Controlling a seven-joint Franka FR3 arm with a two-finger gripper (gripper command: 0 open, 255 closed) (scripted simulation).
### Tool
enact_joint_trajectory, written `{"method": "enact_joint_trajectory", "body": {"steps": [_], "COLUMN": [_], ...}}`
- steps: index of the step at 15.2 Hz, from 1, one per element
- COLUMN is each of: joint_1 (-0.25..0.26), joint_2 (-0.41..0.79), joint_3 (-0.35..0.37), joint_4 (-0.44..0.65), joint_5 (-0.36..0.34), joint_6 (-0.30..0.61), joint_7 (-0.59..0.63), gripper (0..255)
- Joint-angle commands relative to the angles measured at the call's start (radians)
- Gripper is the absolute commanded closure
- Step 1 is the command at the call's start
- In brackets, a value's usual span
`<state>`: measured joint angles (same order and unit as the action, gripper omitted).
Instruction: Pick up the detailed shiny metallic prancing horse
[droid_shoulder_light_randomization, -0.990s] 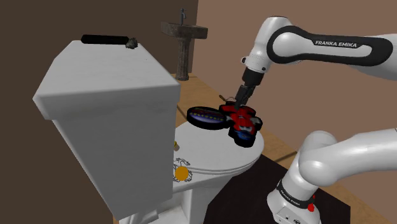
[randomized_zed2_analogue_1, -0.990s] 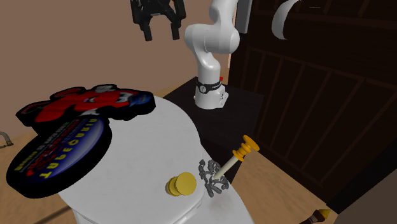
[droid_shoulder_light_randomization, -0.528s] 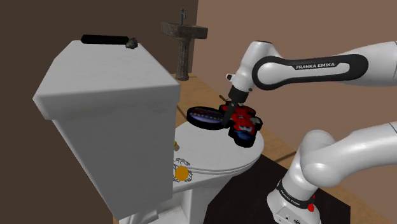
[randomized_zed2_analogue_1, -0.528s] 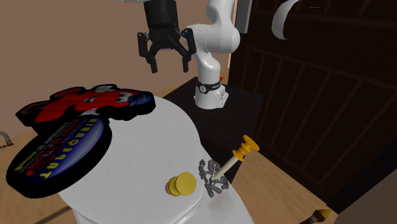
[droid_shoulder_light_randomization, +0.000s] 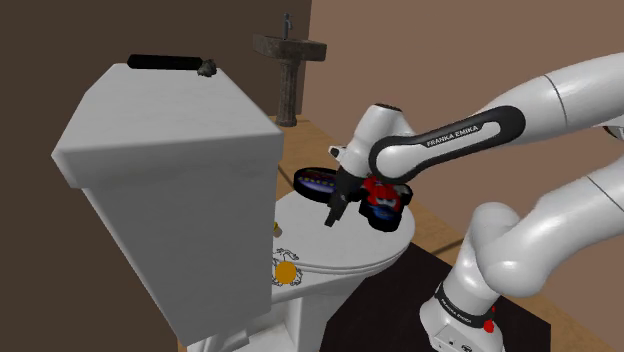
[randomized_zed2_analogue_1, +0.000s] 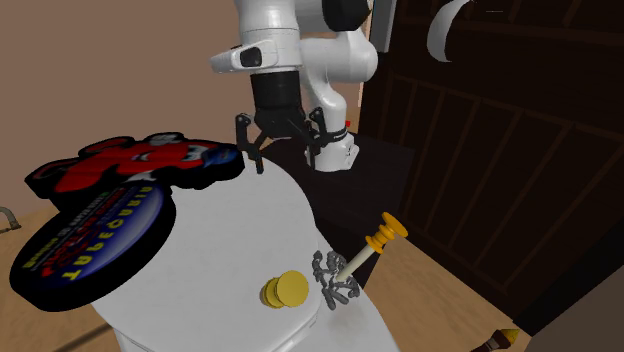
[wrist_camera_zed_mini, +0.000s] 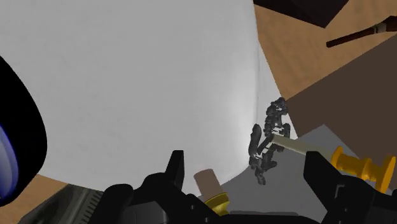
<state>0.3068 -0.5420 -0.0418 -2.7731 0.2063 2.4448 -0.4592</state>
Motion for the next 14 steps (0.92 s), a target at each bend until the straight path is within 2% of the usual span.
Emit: {"method": "enact_joint_trajectory", "body": {"steps": [1,5,8,9,14], "joint_1": [0.045,0.16,0.279,0.309,0.382], "joint_2": [0.071,0.23,0.36,0.389,0.475], "joint_3": [-0.005,-0.034,-0.077,-0.089,-0.125], "joint_4": [-0.011,-0.012,0.012,0.02,0.035], "joint_5": [0.027,0.116,0.25,0.293,0.482], "joint_6": [0.106,0.301,0.432,0.456,0.521], "joint_7": [-0.06,-0.203,-0.367,-0.413,-0.57], "gripper": [0,0,0,0,0]}}
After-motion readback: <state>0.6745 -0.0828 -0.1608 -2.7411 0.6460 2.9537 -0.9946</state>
